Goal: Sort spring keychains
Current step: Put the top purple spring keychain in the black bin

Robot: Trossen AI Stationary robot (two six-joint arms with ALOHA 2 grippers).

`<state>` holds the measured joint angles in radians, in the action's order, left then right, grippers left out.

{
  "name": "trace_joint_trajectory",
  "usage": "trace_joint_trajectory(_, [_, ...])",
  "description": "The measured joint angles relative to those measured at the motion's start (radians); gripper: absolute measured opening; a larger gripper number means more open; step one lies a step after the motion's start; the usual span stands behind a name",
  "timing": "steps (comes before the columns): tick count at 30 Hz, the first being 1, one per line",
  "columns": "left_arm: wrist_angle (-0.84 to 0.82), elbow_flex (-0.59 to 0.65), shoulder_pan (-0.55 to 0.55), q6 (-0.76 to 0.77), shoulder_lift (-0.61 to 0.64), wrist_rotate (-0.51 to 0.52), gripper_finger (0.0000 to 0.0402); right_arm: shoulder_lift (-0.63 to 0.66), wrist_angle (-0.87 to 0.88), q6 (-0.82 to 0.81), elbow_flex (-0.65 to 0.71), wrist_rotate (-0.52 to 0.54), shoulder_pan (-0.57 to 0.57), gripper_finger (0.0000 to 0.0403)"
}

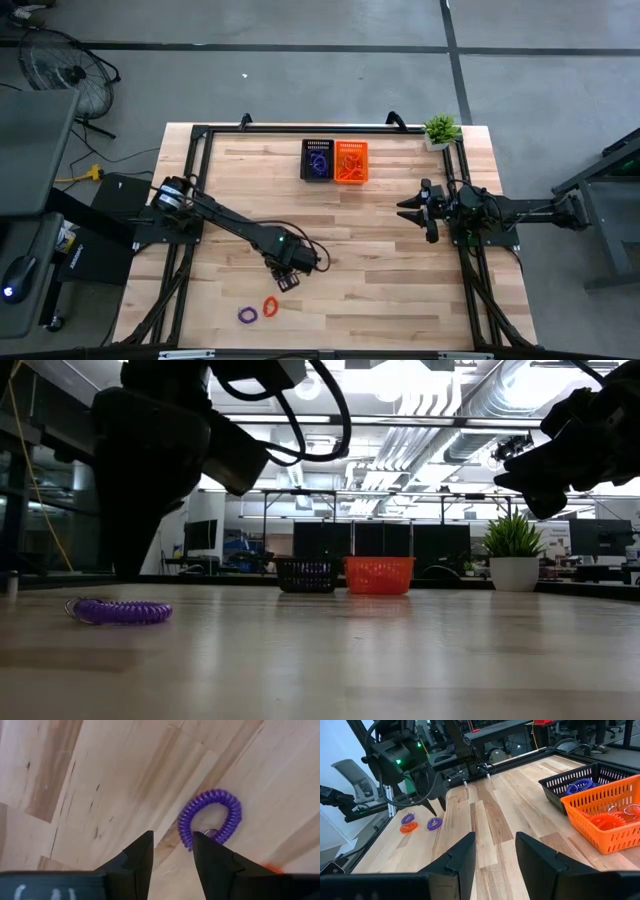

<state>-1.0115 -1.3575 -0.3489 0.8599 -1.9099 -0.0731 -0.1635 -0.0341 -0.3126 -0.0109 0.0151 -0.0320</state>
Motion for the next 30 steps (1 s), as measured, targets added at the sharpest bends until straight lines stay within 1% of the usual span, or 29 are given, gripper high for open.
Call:
trace_joint_trajectory(7, [0.026,-0.001,0.002,-0.017,-0.021,0.009,0.0133,0.0,0.0,0.0,0.0,0.0,0.0,0.0134])
trace_joint_trajectory(18, [0.036,-0.002,0.002,-0.047,-0.02,0.028,0.0133,0.0,0.0,0.0,0.0,0.0,0.0,0.0134])
trace_joint_trajectory(22, [0.054,-0.001,0.002,-0.065,-0.063,0.009,0.0133,0.0,0.0,0.0,0.0,0.0,0.0,0.0134])
trace_joint_trajectory(30, [0.076,-0.006,0.002,-0.104,-0.095,-0.006,0.0133,-0.001,-0.001,0.0,0.0,0.0,0.0,0.0134])
